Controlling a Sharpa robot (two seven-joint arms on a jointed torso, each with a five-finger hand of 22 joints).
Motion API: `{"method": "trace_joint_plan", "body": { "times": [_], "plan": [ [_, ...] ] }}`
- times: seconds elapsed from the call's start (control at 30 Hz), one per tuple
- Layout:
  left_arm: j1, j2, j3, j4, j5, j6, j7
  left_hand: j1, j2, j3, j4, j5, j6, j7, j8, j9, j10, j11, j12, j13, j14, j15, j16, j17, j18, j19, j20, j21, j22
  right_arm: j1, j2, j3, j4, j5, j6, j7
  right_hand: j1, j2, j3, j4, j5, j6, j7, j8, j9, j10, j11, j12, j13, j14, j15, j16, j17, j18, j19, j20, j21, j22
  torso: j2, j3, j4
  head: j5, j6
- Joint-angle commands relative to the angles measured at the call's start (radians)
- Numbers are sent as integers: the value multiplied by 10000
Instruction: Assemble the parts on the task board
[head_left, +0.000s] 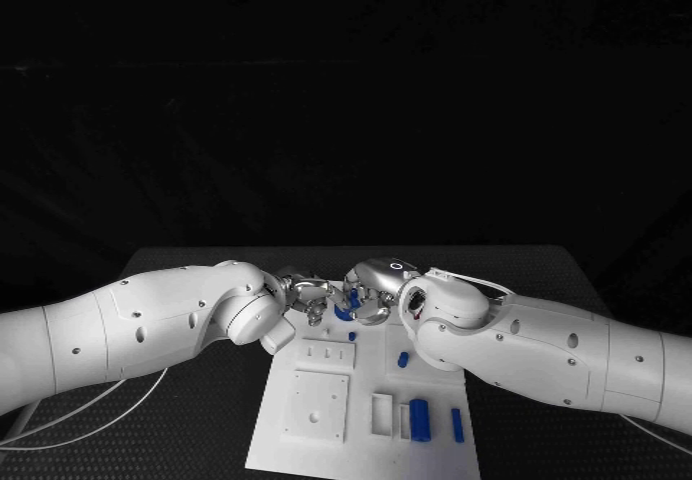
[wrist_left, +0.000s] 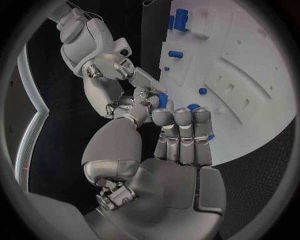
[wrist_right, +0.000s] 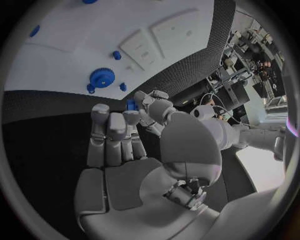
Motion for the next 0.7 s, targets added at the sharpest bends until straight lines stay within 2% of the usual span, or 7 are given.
{"method": "trace_joint_plan", "body": {
  "times": [0.03, 0.17, 0.27, 0.3, 0.37, 0.4, 0.7],
  "plan": [
    [41, 33, 44, -12, 6, -210, 213, -40, 49, 346, -342, 36, 371, -136, 60, 816, -61, -99, 69, -11, -105, -160, 43, -13, -129, 21, -1270, 72, -12, -49, 61, -25, 134, 175, 149, 370, 25, -116, 86, 4, -53, 1687, -142, 28, 41, -283, -263, -35, -13, 2, -85, -36, -14, 217, 59, -44, 32, 17, 2, 0, -4, -6, 3],
    [40, 31, 44, 2, 6, -194, 220, -96, 9, 343, -323, 8, 347, -132, 52, 842, -60, -96, 70, -17, -105, -161, 46, -22, -130, 25, -1272, 83, -22, -51, 54, -25, 133, 198, 133, 356, 22, -119, 97, 9, -52, 1689, -143, 27, 42, -282, -263, -36, -14, 3, -85, -38, -15, 217, 60, -43, 32, 16, 5, -1, -1, -6, 0],
    [40, 33, 44, 24, 9, -152, 215, -261, -127, 317, -205, -200, 323, -129, 48, 903, -61, -93, 65, -35, -105, -157, 46, -47, -134, 47, -1275, 100, -56, -52, 52, -25, 127, 207, 103, 325, 20, -122, 105, 11, -52, 1689, -143, 26, 42, -280, -263, -37, -14, 4, -85, -38, -15, 217, 61, -43, 31, 16, 2, -2, 4, -11, 3],
    [40, 32, 44, 31, 9, -104, 203, -334, -203, 298, -140, -274, 273, -119, 20, 907, -65, -86, 61, -41, -105, -154, 45, -54, -138, 51, -1273, 101, -69, -53, 52, -25, 122, 208, 85, 312, 20, -123, 107, 11, -51, 1690, -143, 26, 42, -280, -263, -37, -14, 4, -85, -39, -15, 217, 61, -43, 31, 16, 1, -3, 2, -11, 4],
    [40, 35, 44, 41, 9, -63, 191, -521, -538, 256, 117, -960, 162, -99, -45, 926, -75, -78, 56, -55, -110, -140, 41, -80, -130, 68, -1279, 105, -112, -57, 52, -25, 110, 236, 62, 299, 18, -124, 114, 14, -50, 1692, -143, 26, 43, -278, -263, -37, -14, 5, -85, -39, -15, 217, 62, -42, 30, 15, 3, -6, 3, -11, -1],
    [40, 37, 44, 46, 9, -59, 182, -537, -642, 294, 227, -1101, 135, -102, -67, 934, -79, -72, 56, -60, -112, -144, 40, -92, -120, 64, -1283, 103, -131, -58, 53, -25, 102, 249, 55, 292, 18, -125, 119, 14, -49, 1693, -144, 26, 43, -278, -264, -37, -13, 6, -85, -39, -16, 217, 63, -42, 30, 15, 3, -6, 3, -11, -1],
    [39, 36, 43, 69, -46, 31, 89, -759, -1304, 330, 829, -1778, 30, -68, -205, 954, -115, -41, 72, -77, -132, -127, 57, -144, -85, 33, -1280, 148, -209, -70, 46, -25, 111, 291, -40, 231, 11, -135, 154, 21, -43, 1705, -146, 25, 44, -268, -265, -36, -12, 12, -86, -41, -17, 217, 68, -39, 29, 14, 0, -4, 3, -12, -21]
  ]
}}
